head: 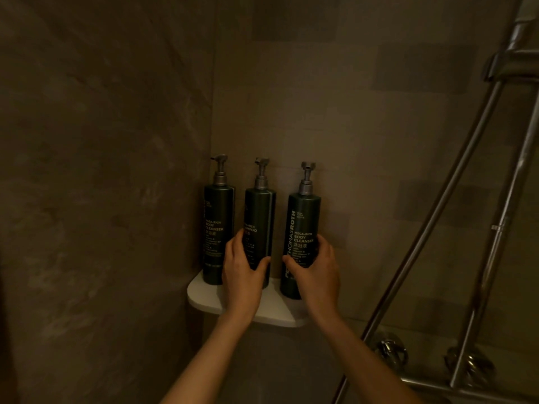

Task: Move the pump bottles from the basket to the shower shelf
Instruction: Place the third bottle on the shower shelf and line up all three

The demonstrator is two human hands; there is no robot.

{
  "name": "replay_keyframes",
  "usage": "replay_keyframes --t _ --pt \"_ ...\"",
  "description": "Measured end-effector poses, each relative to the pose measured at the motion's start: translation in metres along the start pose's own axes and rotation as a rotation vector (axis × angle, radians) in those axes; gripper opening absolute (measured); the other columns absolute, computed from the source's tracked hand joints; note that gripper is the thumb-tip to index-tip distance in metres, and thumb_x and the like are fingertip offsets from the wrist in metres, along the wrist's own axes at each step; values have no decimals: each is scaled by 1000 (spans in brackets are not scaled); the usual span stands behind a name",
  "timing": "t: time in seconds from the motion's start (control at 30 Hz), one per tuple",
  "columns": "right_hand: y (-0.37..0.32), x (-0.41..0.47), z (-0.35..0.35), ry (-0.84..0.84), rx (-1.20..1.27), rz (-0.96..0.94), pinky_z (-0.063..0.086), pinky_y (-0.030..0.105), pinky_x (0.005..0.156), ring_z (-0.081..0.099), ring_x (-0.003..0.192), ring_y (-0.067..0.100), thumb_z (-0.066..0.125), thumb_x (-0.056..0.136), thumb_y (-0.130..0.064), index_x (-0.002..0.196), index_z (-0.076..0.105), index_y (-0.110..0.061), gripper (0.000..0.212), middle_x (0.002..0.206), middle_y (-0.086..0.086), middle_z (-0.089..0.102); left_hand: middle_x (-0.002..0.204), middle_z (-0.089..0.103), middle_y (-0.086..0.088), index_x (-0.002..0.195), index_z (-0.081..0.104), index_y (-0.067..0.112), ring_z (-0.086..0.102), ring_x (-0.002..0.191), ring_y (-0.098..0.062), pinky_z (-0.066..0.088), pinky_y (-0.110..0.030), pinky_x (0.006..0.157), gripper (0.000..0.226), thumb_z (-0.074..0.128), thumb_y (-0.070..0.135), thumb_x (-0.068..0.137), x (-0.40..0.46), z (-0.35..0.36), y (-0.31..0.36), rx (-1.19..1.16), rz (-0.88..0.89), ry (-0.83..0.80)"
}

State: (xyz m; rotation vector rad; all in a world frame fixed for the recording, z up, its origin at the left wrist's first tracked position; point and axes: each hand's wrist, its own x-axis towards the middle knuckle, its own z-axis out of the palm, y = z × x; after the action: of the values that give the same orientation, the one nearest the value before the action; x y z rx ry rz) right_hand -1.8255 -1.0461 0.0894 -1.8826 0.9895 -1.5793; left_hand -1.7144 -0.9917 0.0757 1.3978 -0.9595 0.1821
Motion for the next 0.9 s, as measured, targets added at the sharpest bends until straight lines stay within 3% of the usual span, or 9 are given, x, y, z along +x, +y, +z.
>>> replay_keyframes --t 0.13,0.3,0.63,0.9 --pt "-1 0 0 1 -1 -4 50 37 87 57 109 16 79 70 -29 133 45 -21 71 125 -1 56 140 42 -3 141 34 19 41 128 -17 39 -39 106 73 72 17 78 1 0 0 -9 -8 -2" --pt "-2 -1 1 -10 3 -10 47 29 84 56 109 14 79 71 -30 134 45 -20 72 126 -2 55 140 42 0 141 34 22 40 128 -14 36 -31 104 73 72 17 78 1 -1 0 -34 -15 -8" --pt "-2 0 -1 -32 3 -4 47 30 87 55 110 14 78 73 -30 135 43 -21 72 127 -1 54 140 42 -4 141 34 17 41 128 -18 39 -41 107 73 72 14 78 2 -3 3 -36 -23 -26" --pt "0 -1 1 -40 0 -11 43 24 80 52 104 8 77 74 -30 135 43 -21 71 125 -2 54 141 41 -5 141 33 17 40 129 -19 38 -39 107 75 72 15 78 1 -5 4 -20 -20 -33"
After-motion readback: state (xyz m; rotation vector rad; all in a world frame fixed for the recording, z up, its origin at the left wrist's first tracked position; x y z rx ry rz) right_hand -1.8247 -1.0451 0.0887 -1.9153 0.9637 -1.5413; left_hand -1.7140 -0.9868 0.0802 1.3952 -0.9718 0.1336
